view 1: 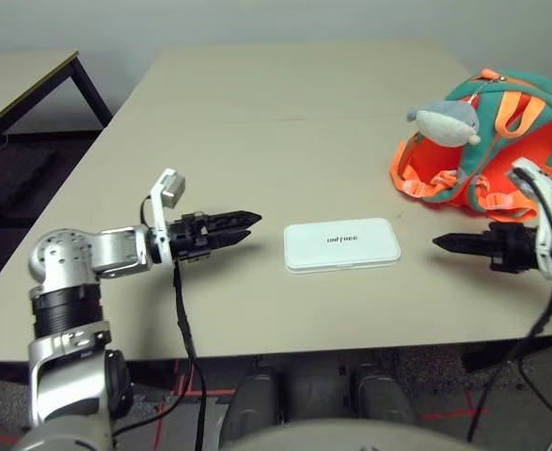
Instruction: Put the pencil case into the backpack and zip it.
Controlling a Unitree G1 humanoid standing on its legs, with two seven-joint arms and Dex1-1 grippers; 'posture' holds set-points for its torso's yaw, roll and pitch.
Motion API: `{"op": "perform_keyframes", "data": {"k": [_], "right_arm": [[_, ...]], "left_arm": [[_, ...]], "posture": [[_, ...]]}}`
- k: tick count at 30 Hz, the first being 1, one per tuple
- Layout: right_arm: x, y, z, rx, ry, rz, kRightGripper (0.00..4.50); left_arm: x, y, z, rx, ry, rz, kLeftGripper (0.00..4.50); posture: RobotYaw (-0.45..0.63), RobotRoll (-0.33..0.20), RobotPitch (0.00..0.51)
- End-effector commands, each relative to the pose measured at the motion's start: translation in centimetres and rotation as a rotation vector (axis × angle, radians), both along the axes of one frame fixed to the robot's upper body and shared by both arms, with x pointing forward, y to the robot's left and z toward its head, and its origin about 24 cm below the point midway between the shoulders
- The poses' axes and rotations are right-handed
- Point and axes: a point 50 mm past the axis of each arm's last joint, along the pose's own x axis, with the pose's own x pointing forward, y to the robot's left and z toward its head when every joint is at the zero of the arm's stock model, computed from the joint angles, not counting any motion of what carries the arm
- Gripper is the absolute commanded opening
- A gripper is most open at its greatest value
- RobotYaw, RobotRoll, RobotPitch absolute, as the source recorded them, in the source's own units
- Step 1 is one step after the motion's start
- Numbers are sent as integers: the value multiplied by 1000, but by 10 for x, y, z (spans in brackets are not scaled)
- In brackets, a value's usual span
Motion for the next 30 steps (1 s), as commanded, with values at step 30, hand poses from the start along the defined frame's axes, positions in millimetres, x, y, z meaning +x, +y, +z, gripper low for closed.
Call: {"op": "perform_keyframes", "data": {"k": [30], "right_arm": [[28,85,-42,-181,-65,174,42]], "left_arm": [[9,-34,-34,88,176,-106,4500]], "posture": [[95,0,45]]}}
